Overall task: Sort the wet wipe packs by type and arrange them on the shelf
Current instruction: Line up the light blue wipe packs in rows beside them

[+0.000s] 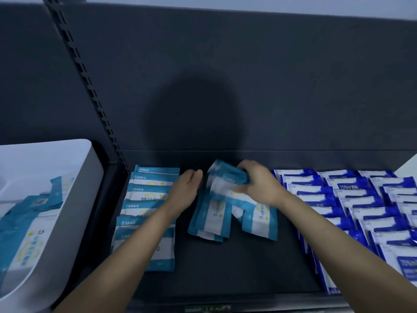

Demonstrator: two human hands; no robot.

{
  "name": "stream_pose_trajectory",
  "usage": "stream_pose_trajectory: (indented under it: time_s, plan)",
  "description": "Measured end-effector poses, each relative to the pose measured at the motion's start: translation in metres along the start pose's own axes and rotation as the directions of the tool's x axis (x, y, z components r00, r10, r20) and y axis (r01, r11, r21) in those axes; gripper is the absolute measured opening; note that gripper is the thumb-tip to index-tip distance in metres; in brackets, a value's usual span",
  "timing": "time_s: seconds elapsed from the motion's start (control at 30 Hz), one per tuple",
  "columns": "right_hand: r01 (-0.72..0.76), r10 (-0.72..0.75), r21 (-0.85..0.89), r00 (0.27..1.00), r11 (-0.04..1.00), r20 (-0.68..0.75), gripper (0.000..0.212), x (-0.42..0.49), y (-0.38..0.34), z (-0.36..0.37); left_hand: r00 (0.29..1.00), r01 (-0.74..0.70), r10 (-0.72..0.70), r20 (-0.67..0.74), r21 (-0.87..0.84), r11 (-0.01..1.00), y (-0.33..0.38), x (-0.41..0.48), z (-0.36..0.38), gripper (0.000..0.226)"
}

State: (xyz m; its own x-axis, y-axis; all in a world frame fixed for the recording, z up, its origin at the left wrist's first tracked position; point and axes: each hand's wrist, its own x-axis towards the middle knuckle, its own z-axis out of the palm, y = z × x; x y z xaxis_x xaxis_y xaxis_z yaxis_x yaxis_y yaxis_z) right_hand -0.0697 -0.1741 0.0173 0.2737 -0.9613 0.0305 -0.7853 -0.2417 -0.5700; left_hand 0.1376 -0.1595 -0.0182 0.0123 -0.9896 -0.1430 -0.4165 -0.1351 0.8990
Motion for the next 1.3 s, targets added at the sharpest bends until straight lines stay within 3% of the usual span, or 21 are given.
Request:
stream_pose_trajectory:
  time_s: [0.1,0.2,0.27,0.33,0.4,0.5,0.57,0.67,0.73,0.83,0.93,1.0,1.13,1.3]
  plan:
    - [-0.168,0.252,0.403,0.954,0.899,-0.165,0.026,-0.002,0.005,-0.013,0.994,0.068,-0.094,0.062,0.334,0.94,-0.002,-0.007,0.004,0.046]
    - [-0.226,0.456,0.799,0.888,0.558,-0.068,0.025,-0.012,0.01,-0.02,0.98,0.073,-0.143,0.14,0.416,0.906,-0.005,-0.016,0.019,0.076]
    - [-0.248,0.466,0.902,0.883,0.354,0.06,0.027,-0.021,0.013,-0.022,0.971,0.132,-0.185,0.15,0.31,0.942,-0.006,-0.015,0.026,0.066]
    - [-0.293,0.435,0.917,0.887,0.27,0.156,0.028,-0.031,0.015,-0.017,0.95,0.242,-0.245,0.193,0.039,0.969,-0.005,-0.014,0.028,0.039]
    - [-0.333,0.423,0.9,0.885,0.28,0.196,0.029,-0.04,0.014,-0.006,0.947,0.279,-0.243,0.211,-0.162,0.946,-0.004,-0.018,0.028,0.025]
    - [-0.337,0.435,0.897,0.88,0.286,0.192,0.038,-0.047,0.007,0.02,0.952,0.285,-0.213,0.218,-0.388,0.876,-0.003,-0.022,0.028,0.037]
    - [-0.314,0.461,0.916,0.87,0.25,0.172,0.041,-0.047,0.003,0.03,0.948,0.297,-0.198,0.248,-0.479,0.826,0.0,-0.026,0.028,0.041]
    - [-0.292,0.447,0.941,0.874,0.172,0.189,0.038,-0.047,0.001,0.032,0.93,0.359,-0.202,0.307,-0.636,0.683,0.002,-0.028,0.021,0.022]
    - [-0.311,0.411,0.937,0.884,0.16,0.223,0.035,-0.049,0.0,0.03,0.917,0.386,-0.197,0.346,-0.651,0.654,0.003,-0.03,0.017,0.021]
    - [-0.322,0.389,0.937,0.887,0.136,0.249,0.033,-0.051,-0.001,0.028,0.942,0.321,-0.173,0.286,-0.626,0.711,-0.002,-0.031,0.014,0.024]
    - [-0.288,0.379,0.958,0.887,0.004,0.265,0.031,-0.049,0.002,0.025,0.964,0.266,-0.195,0.182,-0.722,0.639,-0.006,-0.032,0.008,0.024]
    - [-0.275,0.354,0.961,0.897,-0.025,0.266,0.033,-0.048,0.003,0.023,0.97,0.239,-0.193,0.151,-0.755,0.61,-0.007,-0.032,0.006,0.03]
    - [-0.295,0.235,0.952,0.934,0.084,0.269,0.04,-0.046,-0.015,0.03,0.975,0.221,-0.136,0.175,-0.762,0.608,0.001,-0.035,0.015,0.037]
    - [-0.251,0.303,0.91,0.941,0.33,0.15,0.02,-0.031,-0.025,0.035,0.965,0.216,-0.045,0.26,-0.681,0.7,0.001,-0.034,0.007,0.026]
